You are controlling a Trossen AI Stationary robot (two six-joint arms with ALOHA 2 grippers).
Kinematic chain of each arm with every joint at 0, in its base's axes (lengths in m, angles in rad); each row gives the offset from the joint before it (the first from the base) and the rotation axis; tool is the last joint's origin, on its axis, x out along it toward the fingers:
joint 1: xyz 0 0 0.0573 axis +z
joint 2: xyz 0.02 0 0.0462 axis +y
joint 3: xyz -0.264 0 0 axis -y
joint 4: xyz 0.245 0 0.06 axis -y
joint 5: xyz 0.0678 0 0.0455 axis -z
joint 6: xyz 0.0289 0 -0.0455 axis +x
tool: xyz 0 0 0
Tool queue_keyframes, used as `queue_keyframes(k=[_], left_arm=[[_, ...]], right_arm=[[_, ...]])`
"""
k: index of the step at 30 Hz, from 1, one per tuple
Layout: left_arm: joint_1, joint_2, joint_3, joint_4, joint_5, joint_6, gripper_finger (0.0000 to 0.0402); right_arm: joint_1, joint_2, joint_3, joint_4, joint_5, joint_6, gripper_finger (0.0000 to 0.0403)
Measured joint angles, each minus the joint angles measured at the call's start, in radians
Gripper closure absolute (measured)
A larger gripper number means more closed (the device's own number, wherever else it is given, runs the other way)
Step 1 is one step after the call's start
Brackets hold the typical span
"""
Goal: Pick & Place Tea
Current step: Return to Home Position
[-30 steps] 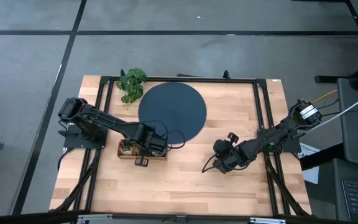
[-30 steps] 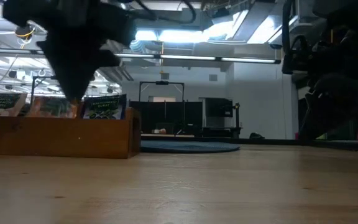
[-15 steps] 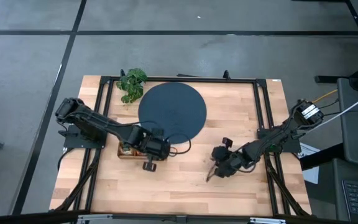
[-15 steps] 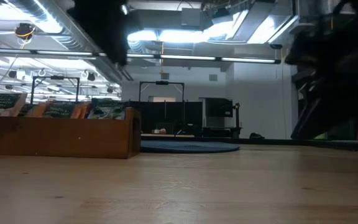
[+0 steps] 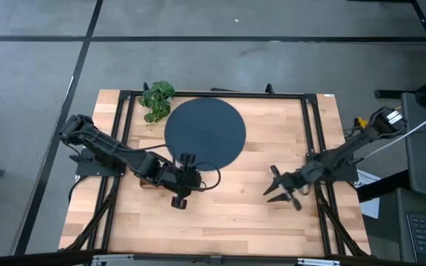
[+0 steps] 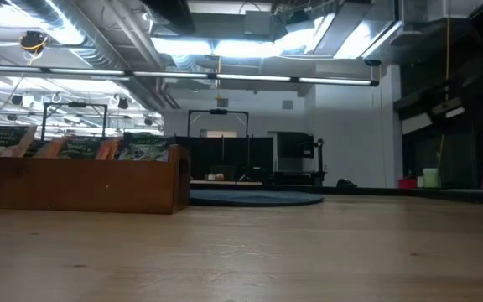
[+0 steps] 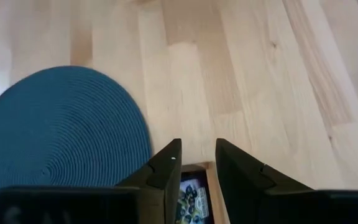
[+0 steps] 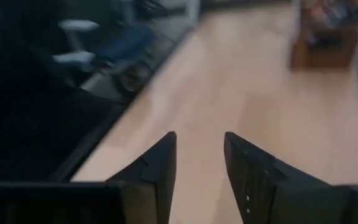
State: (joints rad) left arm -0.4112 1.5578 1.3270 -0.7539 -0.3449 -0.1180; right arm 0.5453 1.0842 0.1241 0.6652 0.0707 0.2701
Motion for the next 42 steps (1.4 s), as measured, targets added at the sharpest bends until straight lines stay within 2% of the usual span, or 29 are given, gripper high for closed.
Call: queue_keyframes(k=[5,12,15,18,20,31,38,42], left_arm=[[-0.001,0.000,0.000,0.029,-0.046,-0.025,0.0308],[-0.001,0.000,0.000,0.033,-0.062,-0.068,0.0308],[-0.001,0.001,0.000,-0.002,-0.060,-0.164,0.0310],[0.001,0.001,0.000,-0.026,-0.082,-0.353,0.0310],[0.001,0.001,0.000,-0.038,-0.082,-0.396,0.0311],[-0.037,0.001,0.000,0.083,-0.108,-0.234,0.0310],[-0.040,0.001,-0.011,0.120,-0.108,-0.206,0.0313],[-0.040,-0.037,-0.113,0.250,-0.078,-0.174,0.0310]], right_arm=[[0.000,-0.190,-0.119,0.064,-0.079,-0.088,0.0267],[-0.002,-0.407,-0.116,-0.122,-0.102,-0.136,0.0267],[-0.002,-0.494,-0.115,-0.210,-0.127,-0.149,0.0267],[-0.002,-0.590,-0.115,-0.305,-0.124,-0.172,0.0267],[-0.002,-0.647,-0.115,-0.364,-0.105,-0.200,0.0267],[-0.002,-0.862,-0.115,-0.642,-0.085,-0.277,0.0267],[-0.002,-0.884,-0.115,-0.649,-0.072,-0.336,0.0267],[-0.002,-0.883,-0.115,-0.649,-0.072,-0.355,0.0267]])
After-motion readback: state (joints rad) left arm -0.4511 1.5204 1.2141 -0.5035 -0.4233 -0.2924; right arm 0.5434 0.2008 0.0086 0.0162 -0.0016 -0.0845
